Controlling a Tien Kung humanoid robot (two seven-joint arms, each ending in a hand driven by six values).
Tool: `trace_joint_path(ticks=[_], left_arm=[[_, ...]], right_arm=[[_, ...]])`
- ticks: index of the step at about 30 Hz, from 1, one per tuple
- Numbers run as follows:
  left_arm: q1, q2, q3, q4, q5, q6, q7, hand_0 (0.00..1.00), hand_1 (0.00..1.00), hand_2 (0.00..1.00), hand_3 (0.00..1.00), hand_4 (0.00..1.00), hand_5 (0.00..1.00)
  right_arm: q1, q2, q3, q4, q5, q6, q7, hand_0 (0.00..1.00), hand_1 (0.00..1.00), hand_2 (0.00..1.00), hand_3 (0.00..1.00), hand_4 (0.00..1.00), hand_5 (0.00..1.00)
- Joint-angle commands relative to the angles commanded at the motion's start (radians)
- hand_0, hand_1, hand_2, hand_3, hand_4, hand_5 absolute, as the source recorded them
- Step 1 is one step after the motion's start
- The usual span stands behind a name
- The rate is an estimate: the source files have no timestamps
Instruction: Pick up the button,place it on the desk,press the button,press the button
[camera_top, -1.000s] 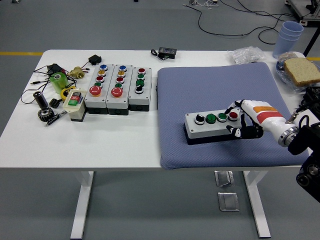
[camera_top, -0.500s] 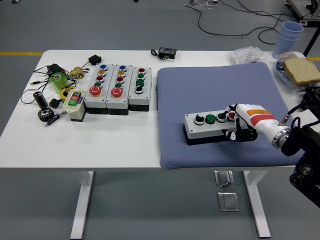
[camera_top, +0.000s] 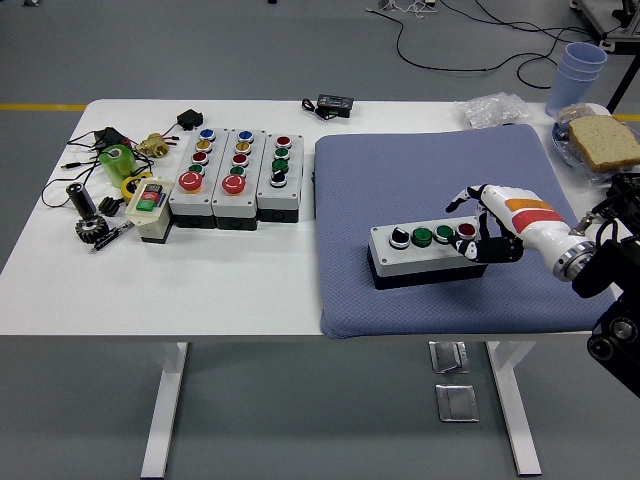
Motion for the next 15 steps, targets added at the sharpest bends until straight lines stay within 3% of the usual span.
trace_joint_path(ticks=[2,5,6,11,12,15], left_arm=[[0.000,0.000,0.001,0.000,-0.001,0.000,0.000,0.645,0.643,0.653,0.566,0.312,0.859],[-0.001,0.000,0.000,0.000,0.000,0.000,0.000,0.645,0.643,0.653,0.566,0.312,0.859],[-0.001,0.000,0.000,0.000,0.000,0.000,0.000,0.645,0.643,0.652,0.566,0.312,0.859],[-0.003,0.001,0.003,0.000,-0.005,0.002,-0.003,0.645,0.643,0.652,0.566,0.312,0.859],[-0.004,0.001,0.005,0.000,-0.005,0.003,-0.003,0.644,0.642,0.653,0.566,0.313,0.860],[-0.004,0.001,0.006,0.000,-0.002,0.003,-0.003,0.644,0.642,0.653,0.566,0.313,0.860]], right_arm=[[-0.008,0.000,0.015,0.005,0.084,-0.020,0.021,0.278,0.084,0.309,0.779,0.731,0.266],[-0.017,0.000,0.045,0.007,0.208,-0.009,0.024,0.278,0.084,0.309,0.779,0.731,0.266],[-0.018,0.000,0.047,0.007,0.253,-0.008,0.024,0.650,0.558,0.634,0.893,0.751,0.403],[-0.047,-0.005,0.092,0.016,0.447,-0.030,0.082,0.650,0.558,0.634,0.893,0.751,0.403],[-0.056,-0.004,0.105,0.017,0.492,-0.035,0.109,0.798,0.747,0.832,0.855,0.732,0.393],[-0.073,0.001,0.131,0.011,0.616,-0.045,0.156,0.798,0.747,0.832,0.855,0.732,0.393]])
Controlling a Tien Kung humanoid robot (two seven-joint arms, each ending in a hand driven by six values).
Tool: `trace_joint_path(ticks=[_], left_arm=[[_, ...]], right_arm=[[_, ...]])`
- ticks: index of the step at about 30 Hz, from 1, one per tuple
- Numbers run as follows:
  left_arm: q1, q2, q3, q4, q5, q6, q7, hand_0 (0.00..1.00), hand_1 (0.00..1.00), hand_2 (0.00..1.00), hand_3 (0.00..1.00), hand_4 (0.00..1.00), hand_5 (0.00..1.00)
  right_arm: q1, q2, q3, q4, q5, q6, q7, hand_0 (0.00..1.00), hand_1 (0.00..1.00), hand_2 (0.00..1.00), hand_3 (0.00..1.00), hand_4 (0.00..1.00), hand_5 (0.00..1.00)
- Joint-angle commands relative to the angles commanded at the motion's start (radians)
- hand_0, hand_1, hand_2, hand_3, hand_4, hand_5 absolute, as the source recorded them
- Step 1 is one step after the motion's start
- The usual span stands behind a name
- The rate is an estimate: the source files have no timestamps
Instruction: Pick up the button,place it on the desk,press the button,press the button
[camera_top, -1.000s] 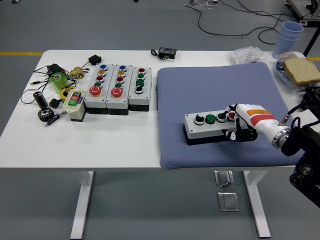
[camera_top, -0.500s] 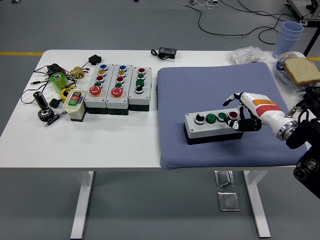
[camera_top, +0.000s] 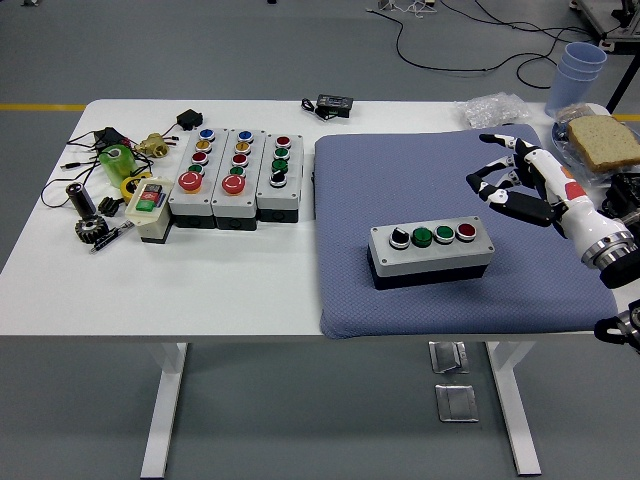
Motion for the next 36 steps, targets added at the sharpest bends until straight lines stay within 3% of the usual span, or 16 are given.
trace_joint_path(ticks=[6,17,36], left_arm=[[0.004,-0.001,-0.001,0.000,0.010,-0.001,0.002,0.644,0.643,0.653,0.566,0.313,0.859],[0.015,0.000,-0.004,0.000,0.027,-0.004,0.006,0.644,0.643,0.653,0.566,0.312,0.859],[0.023,-0.002,0.008,0.000,0.019,-0.005,0.003,0.644,0.643,0.654,0.567,0.313,0.859]], right_arm=[[-0.037,0.007,0.062,-0.038,0.253,-0.067,0.075,0.805,0.757,0.801,0.810,0.716,0.372],[-0.091,0.021,0.133,-0.114,0.664,-0.034,0.065,0.809,0.756,0.784,0.783,0.733,0.385],[-0.124,0.041,0.151,-0.129,0.715,-0.009,0.053,0.808,0.739,0.761,0.760,0.721,0.417]])
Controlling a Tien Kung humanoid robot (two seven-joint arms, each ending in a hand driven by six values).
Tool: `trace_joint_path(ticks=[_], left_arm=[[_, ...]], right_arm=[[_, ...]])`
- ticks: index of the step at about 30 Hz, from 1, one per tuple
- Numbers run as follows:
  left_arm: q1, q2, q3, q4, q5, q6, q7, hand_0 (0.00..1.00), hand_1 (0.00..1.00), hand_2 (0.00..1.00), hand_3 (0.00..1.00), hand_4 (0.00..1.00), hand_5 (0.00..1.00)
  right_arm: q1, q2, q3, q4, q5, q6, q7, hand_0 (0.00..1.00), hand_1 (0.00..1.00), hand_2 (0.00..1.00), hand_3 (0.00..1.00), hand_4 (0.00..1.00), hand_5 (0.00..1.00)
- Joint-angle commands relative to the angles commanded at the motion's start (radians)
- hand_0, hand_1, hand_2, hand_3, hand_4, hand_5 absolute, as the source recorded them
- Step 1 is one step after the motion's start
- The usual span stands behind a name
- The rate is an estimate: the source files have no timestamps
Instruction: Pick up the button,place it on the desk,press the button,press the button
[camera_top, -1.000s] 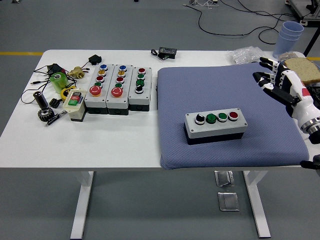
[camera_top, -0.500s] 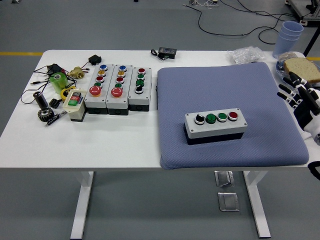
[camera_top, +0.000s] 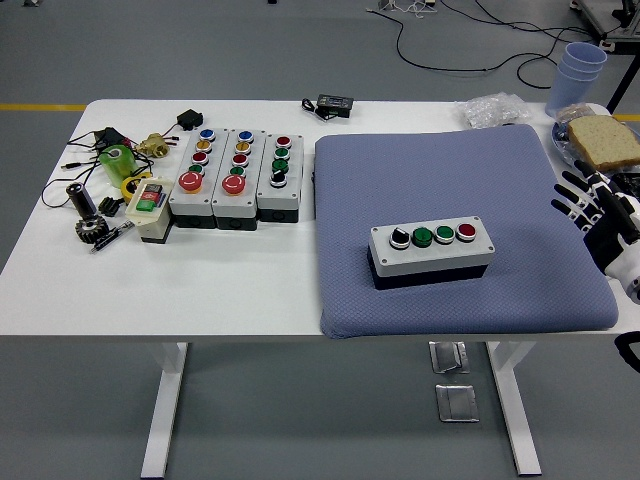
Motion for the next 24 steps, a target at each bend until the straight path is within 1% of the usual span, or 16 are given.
trace_joint_path(ticks=[9,10,15,16,21,22,24], left_arm=[[-0.013,0.001,0.004,0.000,-0.016,0.003,-0.003,0.643,0.642,0.655,0.566,0.312,0.859],[-0.015,0.001,0.005,0.000,-0.018,0.003,-0.003,0.643,0.642,0.655,0.566,0.312,0.859],[-0.023,0.001,0.008,0.000,-0.022,0.003,-0.003,0.643,0.642,0.655,0.566,0.312,0.859],[-0.025,0.002,0.008,0.000,-0.021,0.003,-0.004,0.644,0.643,0.654,0.566,0.312,0.860],[-0.031,0.005,0.004,0.000,-0.021,0.004,-0.005,0.644,0.643,0.654,0.566,0.312,0.860],[-0.031,0.005,0.004,0.000,-0.021,0.004,-0.005,0.644,0.642,0.653,0.566,0.312,0.859],[-0.032,0.006,0.002,0.000,-0.019,0.004,-0.004,0.644,0.642,0.653,0.566,0.312,0.859]], right_arm=[[0.009,0.002,0.004,0.006,0.002,-0.001,0.001,0.805,0.736,0.756,0.753,0.714,0.430],[0.009,0.002,0.005,0.006,0.001,0.000,0.001,0.795,0.719,0.749,0.737,0.712,0.431],[0.010,0.002,0.013,0.014,-0.002,0.012,-0.001,0.795,0.719,0.749,0.737,0.712,0.431],[0.009,0.001,0.015,0.015,-0.001,0.014,-0.002,0.764,0.698,0.720,0.695,0.710,0.429],[0.008,-0.002,0.027,0.018,0.002,0.018,-0.006,0.764,0.698,0.720,0.695,0.710,0.429],[0.009,-0.003,0.028,0.019,0.002,0.019,-0.007,0.733,0.663,0.696,0.676,0.707,0.426],[0.009,-0.003,0.032,0.021,0.002,0.027,-0.013,0.733,0.663,0.696,0.676,0.707,0.426]])
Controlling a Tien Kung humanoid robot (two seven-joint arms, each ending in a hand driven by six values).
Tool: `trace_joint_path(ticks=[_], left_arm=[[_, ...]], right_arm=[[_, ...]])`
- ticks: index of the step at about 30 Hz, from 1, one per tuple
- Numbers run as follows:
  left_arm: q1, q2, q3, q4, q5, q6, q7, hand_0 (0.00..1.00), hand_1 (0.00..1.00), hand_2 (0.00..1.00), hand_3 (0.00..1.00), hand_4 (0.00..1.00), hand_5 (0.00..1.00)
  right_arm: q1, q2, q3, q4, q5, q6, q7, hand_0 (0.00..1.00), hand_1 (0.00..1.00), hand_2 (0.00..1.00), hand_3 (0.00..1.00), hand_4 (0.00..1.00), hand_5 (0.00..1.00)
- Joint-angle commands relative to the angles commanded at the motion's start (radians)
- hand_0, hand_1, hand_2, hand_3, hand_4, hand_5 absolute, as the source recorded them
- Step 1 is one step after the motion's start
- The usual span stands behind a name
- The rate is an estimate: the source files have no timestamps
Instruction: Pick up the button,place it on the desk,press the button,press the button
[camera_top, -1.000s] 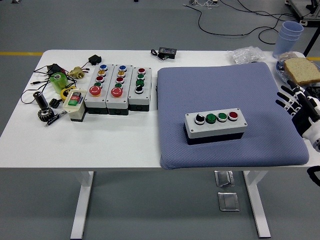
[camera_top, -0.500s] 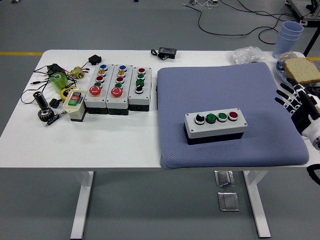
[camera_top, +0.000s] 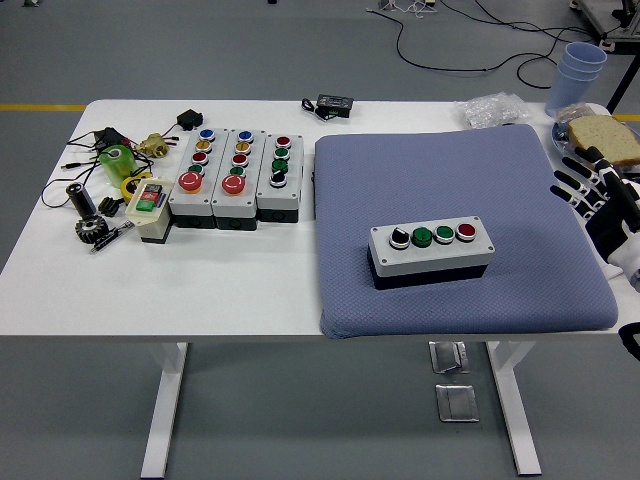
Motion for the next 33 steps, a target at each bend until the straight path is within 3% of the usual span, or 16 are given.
trace_joint_path(ticks=[15,33], left_arm=[[-0.007,0.008,-0.007,0.000,0.003,0.001,-0.001,0.643,0.643,0.653,0.568,0.313,0.860],[0.021,0.005,-0.007,0.000,0.044,-0.007,0.006,0.643,0.643,0.654,0.567,0.313,0.860]], right_arm=[[0.003,0.001,0.014,0.013,-0.004,0.005,-0.008,0.709,0.639,0.684,0.656,0.705,0.428],[-0.033,0.007,0.008,0.030,-0.002,0.003,-0.010,0.689,0.625,0.681,0.648,0.694,0.411]])
